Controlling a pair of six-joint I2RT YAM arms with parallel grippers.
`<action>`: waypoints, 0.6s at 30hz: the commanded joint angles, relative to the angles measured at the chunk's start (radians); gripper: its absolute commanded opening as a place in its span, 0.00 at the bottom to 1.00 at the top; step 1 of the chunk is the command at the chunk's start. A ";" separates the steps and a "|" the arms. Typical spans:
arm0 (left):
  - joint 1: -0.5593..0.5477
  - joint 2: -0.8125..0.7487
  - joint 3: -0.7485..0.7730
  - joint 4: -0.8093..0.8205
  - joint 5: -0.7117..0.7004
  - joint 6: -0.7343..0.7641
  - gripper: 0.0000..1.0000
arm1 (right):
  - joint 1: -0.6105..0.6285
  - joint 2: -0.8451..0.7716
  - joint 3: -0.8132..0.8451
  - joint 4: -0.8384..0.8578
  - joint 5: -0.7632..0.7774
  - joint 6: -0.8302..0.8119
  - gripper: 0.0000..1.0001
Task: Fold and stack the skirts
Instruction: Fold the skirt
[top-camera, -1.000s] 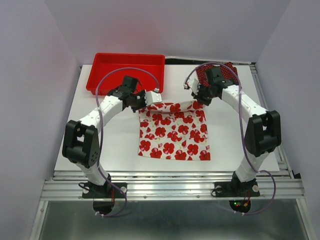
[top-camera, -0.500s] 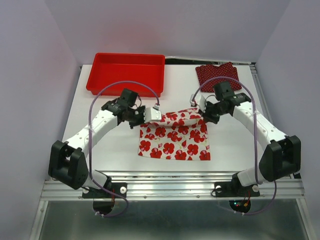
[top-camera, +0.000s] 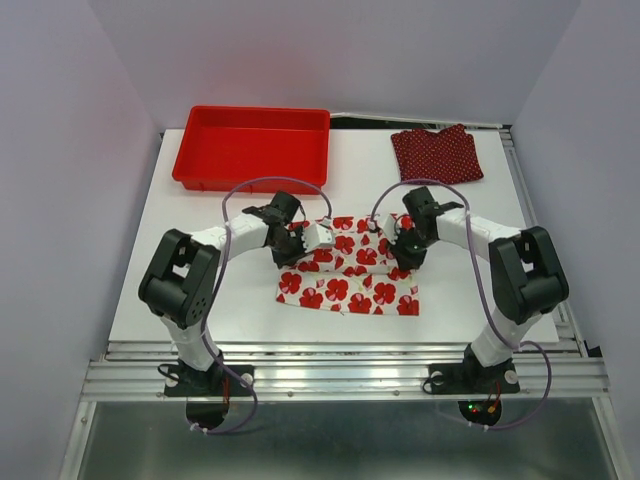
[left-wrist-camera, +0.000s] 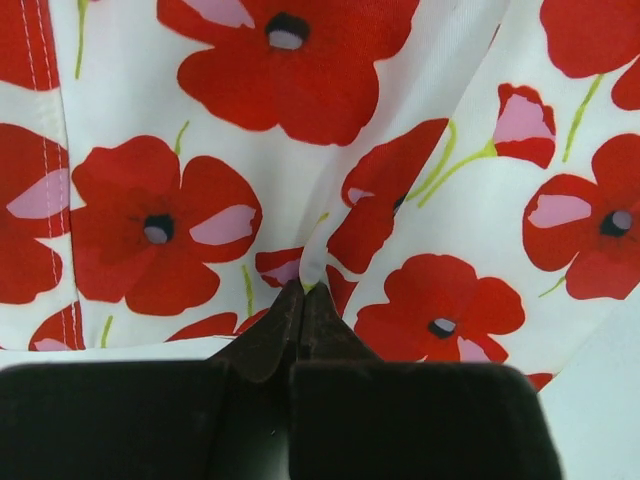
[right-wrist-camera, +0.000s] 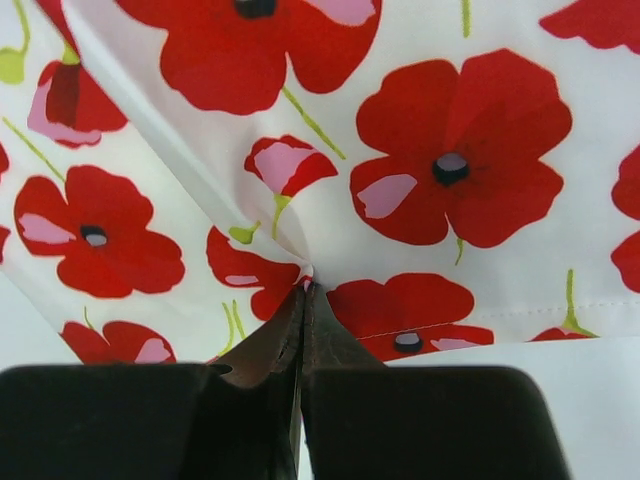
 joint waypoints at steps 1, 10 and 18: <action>0.012 0.056 0.054 0.078 -0.086 -0.068 0.00 | 0.002 0.095 0.110 0.116 0.086 0.002 0.01; 0.061 0.006 0.180 0.060 -0.100 -0.098 0.00 | 0.002 0.111 0.338 -0.006 0.108 -0.056 0.01; 0.087 -0.116 0.249 -0.081 -0.036 -0.091 0.00 | 0.002 -0.055 0.346 -0.106 0.091 -0.085 0.01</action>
